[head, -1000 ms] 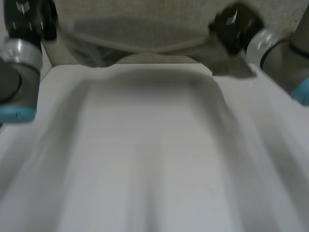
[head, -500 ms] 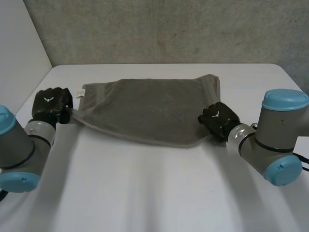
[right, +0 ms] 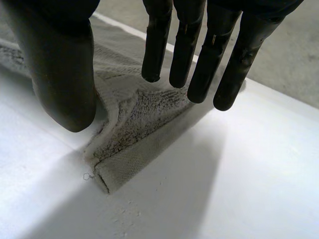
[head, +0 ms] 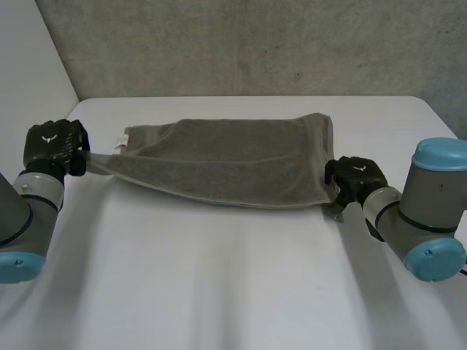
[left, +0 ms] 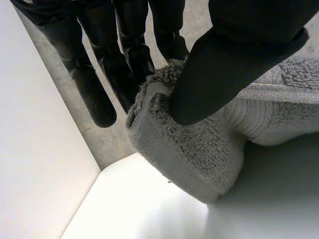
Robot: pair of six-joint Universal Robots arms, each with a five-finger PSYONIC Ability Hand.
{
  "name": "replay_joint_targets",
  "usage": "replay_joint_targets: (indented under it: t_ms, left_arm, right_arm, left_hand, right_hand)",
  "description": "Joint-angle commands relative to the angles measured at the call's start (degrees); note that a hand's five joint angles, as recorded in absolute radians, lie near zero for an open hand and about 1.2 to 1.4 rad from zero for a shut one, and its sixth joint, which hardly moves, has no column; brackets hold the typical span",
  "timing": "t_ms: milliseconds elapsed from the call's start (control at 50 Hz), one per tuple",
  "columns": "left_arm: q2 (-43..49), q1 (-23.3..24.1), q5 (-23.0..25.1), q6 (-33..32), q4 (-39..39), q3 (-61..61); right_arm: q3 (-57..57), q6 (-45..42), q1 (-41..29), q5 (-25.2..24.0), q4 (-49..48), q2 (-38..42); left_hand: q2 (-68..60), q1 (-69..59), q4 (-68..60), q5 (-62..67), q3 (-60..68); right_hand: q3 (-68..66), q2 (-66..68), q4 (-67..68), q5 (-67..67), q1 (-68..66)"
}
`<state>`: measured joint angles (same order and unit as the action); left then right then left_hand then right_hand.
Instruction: Fold the laundry
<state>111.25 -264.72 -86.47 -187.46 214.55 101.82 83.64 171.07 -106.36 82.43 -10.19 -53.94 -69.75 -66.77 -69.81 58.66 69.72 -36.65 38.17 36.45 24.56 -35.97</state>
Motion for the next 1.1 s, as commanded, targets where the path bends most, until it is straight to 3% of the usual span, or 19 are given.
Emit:
replay_joint_targets:
  t_ms: [20,280,380,620,700,800,1040,1100]
  left_arm:
    - [0.02,0.08,0.07,-0.01,-0.09,0.04]
    - [0.02,-0.01,0.07,-0.01,-0.09,0.39]
    - [-0.06,-0.1,0.07,-0.01,-0.09,0.39]
    - [-0.15,-0.1,0.07,-0.01,-0.18,0.48]
    - [-0.15,-0.1,0.07,-0.01,-0.09,0.48]
    - [-0.15,-0.1,0.07,-0.1,-0.09,0.57]
    - [-0.15,-0.1,0.16,-0.27,-0.09,1.01]
    - [-0.15,-0.1,0.16,-0.27,-0.09,1.01]
  right_arm:
    - [-0.32,6.82,0.54,0.89,-0.01,1.29]
    - [-0.67,7.96,-0.07,1.59,-0.1,3.23]
    - [-1.03,9.46,-0.07,4.14,-0.1,3.4]
    - [-0.15,9.98,0.28,6.33,-1.14,0.25]
    - [-0.23,9.9,0.28,6.86,-2.47,0.42]
    - [-0.93,9.9,0.02,6.34,-2.03,2.26]
    - [-1.55,9.9,-0.16,4.75,-1.68,3.67]
    - [-1.64,9.99,-0.16,4.75,-1.59,3.49]
  left_hand:
    - [-10.25,-13.23,-10.19,11.34,10.28]
    - [-10.25,-13.23,-10.19,11.34,10.28]
    - [-10.25,-13.23,-10.19,11.34,10.28]
    - [-10.25,-13.23,-10.19,11.34,10.28]
    - [-10.25,-13.23,-10.19,11.34,10.28]
    - [-10.25,-13.23,-10.19,11.34,10.28]
    - [-10.25,-13.23,-10.19,11.34,10.28]
    - [-10.25,-13.23,-10.19,11.34,10.28]
  right_hand:
    - [2.68,-4.2,-2.48,-0.58,1.99]
    - [3.86,-5.38,-3.66,-1.76,3.18]
    - [1.17,-2.69,-0.96,0.93,0.48]
    - [-32.45,30.93,32.65,34.55,-33.13]
    - [-28.94,27.42,29.15,31.04,-29.63]
    - [-5.93,4.41,6.13,8.03,-6.62]
    - [-5.89,4.38,6.1,7.99,-6.58]
    - [-13.91,12.39,14.11,16.01,-14.59]
